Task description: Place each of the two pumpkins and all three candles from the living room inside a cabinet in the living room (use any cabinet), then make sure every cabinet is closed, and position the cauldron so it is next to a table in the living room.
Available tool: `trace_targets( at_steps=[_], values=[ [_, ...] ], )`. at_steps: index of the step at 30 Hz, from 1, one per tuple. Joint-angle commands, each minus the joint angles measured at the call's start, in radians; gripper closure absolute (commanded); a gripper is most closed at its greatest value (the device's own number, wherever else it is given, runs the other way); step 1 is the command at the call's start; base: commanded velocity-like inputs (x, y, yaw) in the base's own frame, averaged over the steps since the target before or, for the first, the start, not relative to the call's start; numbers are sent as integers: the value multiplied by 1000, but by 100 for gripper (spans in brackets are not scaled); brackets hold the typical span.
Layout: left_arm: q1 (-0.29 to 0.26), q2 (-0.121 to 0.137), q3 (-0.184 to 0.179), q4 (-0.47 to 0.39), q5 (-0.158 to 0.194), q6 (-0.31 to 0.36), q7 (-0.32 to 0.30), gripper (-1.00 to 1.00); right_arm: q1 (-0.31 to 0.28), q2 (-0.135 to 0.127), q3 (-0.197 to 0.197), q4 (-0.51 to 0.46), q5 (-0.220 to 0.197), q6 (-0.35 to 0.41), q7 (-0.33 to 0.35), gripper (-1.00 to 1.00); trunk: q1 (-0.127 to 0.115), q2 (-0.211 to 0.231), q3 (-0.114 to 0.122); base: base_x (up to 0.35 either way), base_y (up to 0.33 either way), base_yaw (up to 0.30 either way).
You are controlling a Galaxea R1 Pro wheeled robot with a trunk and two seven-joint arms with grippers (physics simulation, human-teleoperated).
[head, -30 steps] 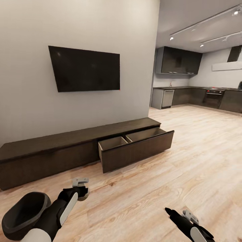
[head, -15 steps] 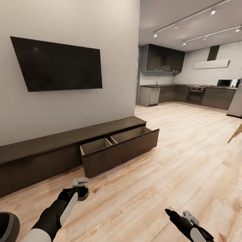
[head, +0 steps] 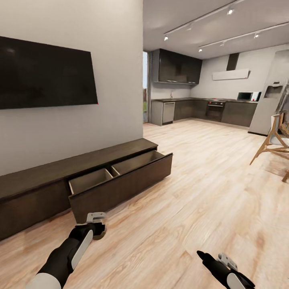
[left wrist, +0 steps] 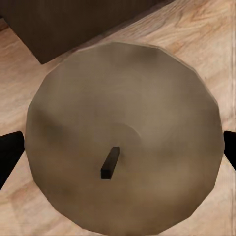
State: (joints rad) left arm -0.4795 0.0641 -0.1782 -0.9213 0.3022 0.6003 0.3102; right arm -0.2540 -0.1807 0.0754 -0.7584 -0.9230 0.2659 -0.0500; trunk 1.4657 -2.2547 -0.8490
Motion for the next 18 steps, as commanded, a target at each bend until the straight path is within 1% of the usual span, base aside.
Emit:
trace_targets(
  at_steps=[1,18],
  values=[
    [-1,1,-4,-2,7,3,9,100,-1,-1,4,0,-8,1,-5,-100,0,0,-2,250,-191,-213],
    [-1,1,-4,-2,7,3,9,100,-1,0,4,1,-7,1,-5,-100,0,0,-22,258,-181,-215]
  ],
)
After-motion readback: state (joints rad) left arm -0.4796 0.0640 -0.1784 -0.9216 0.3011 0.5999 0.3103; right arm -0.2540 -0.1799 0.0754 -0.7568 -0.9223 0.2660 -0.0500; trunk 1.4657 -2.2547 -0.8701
